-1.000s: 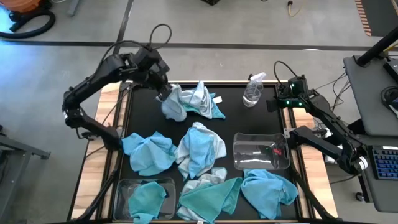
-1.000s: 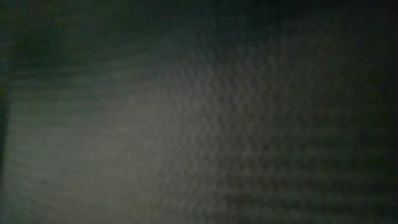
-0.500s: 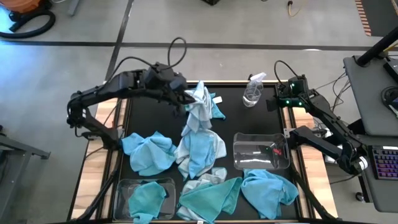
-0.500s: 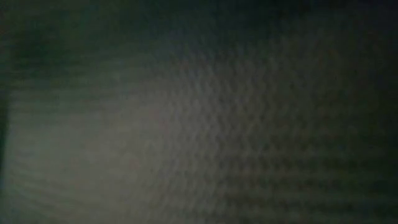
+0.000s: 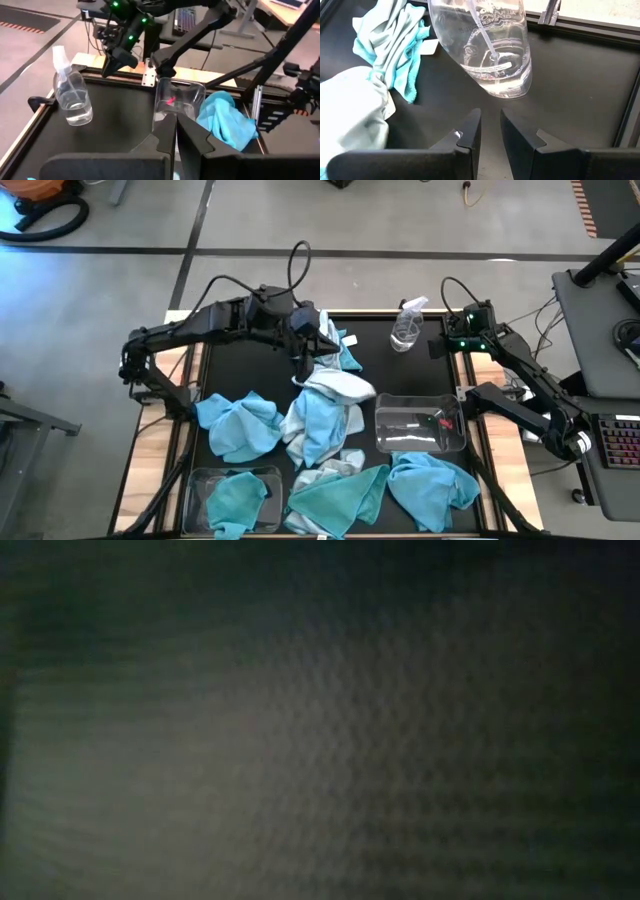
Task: Sort microfiber towel by color & place in baskets
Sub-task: Put the white towel into the top transparent bin
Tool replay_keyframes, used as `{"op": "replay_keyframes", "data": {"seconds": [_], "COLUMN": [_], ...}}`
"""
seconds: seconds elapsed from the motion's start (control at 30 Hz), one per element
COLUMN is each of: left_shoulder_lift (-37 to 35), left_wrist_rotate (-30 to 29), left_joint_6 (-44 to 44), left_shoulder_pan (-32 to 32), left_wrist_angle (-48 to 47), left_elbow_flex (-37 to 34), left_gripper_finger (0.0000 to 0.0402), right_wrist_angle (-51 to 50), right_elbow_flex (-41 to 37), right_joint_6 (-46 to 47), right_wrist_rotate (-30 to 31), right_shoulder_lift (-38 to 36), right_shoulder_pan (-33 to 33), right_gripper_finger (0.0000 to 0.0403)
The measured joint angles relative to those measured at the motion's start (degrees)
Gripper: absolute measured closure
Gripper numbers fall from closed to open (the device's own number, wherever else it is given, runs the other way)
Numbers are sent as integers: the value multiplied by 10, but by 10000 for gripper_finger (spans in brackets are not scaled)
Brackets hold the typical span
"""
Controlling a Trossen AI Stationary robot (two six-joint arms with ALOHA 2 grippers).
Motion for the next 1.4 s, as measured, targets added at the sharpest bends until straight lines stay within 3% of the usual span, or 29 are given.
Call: {"op": "replay_keyframes", "data": {"seconds": [0.27, 0.43, 0.63, 0.77, 1.03, 1.23, 1.4], "left_shoulder_lift": [13, 7, 4, -1, -59, -148, -234], "left_wrist_rotate": [-35, -147, -262, -281, -282, -282, -281], "left_joint_6": [4, 4, -18, -37, -77, -92, -102], "left_shoulder_pan": [0, 0, 1, 6, 33, 56, 65], "left_wrist_angle": [-95, -198, -300, -331, -305, -230, -166], "left_elbow_flex": [18, 16, 14, -7, -148, -272, -361], "left_gripper_finger": [401, 401, 401, 401, 401, 401, 402], "right_wrist_angle": [0, 6, 42, 71, 108, 142, 138], "right_elbow_flex": [0, 0, 0, 0, 0, 2, 49], "right_joint_6": [21, 22, 54, 79, 130, 174, 171], "right_wrist_rotate": [-25, -130, -139, -137, -72, -58, -33], "right_shoulder_lift": [0, 0, 0, 0, 26, 76, 136], "right_shoulder_pan": [0, 0, 27, 74, 197, 279, 330], "right_gripper_finger": [335, 335, 335, 335, 335, 335, 335]}}
